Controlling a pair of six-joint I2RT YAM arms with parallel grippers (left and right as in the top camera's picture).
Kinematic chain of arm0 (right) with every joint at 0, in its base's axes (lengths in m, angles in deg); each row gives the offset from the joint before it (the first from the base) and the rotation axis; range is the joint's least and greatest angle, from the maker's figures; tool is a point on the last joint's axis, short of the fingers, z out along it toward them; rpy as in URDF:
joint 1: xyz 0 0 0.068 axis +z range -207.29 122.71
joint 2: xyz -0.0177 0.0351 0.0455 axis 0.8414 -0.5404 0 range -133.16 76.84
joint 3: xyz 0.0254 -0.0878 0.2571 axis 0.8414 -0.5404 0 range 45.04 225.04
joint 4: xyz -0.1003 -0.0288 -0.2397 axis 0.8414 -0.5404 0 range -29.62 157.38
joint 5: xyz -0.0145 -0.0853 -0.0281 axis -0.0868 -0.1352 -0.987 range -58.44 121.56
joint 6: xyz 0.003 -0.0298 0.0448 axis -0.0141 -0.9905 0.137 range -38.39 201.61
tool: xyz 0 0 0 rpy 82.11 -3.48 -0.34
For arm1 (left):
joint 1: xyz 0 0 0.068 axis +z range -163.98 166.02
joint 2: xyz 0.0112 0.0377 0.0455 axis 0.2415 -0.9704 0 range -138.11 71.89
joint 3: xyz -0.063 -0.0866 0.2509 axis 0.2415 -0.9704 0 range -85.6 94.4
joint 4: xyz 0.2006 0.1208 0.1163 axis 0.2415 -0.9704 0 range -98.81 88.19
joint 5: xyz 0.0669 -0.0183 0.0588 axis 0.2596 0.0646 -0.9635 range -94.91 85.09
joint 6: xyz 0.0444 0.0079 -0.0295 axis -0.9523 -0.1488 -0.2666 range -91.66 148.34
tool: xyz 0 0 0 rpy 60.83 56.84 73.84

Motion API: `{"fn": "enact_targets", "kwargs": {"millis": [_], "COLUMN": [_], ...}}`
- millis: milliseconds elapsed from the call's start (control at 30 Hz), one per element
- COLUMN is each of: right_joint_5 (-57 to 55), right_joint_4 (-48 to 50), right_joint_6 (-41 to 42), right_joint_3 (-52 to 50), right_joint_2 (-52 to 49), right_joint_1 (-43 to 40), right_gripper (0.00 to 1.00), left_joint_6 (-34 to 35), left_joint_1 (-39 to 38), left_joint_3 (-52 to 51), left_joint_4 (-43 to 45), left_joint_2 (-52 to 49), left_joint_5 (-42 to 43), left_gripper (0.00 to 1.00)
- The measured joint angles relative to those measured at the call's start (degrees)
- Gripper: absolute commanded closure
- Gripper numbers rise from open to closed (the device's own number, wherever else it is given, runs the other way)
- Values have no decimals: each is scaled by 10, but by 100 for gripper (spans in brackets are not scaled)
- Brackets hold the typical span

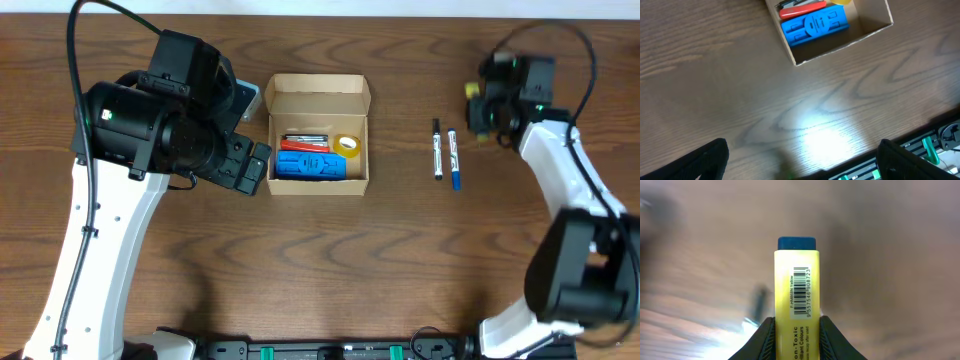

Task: Pack container
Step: 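Carry the highlighter into the box and release it, withdraw right gripper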

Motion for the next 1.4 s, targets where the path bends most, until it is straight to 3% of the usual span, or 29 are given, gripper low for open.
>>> {"fn": "enact_targets", "kwargs": {"millis": [267, 667, 1400], "right_joint_5": [44, 56, 56], "right_joint_4": [-7, -76, -114], "right_joint_6": [-33, -118, -261], "right_joint_3": [47, 47, 46], "right_joint_2": [77, 30, -71], "right_joint_1": [168, 354, 383], "right_gripper": [83, 86, 85], "left_joint_6": [0, 0, 0], "left_joint_1": [0, 0, 0], "left_joint_3": [0, 0, 0], "left_joint_4": [0, 0, 0], "left_joint_2": [0, 0, 0], "left_joint_5": [0, 0, 0], "left_gripper": [5, 5, 5]}}
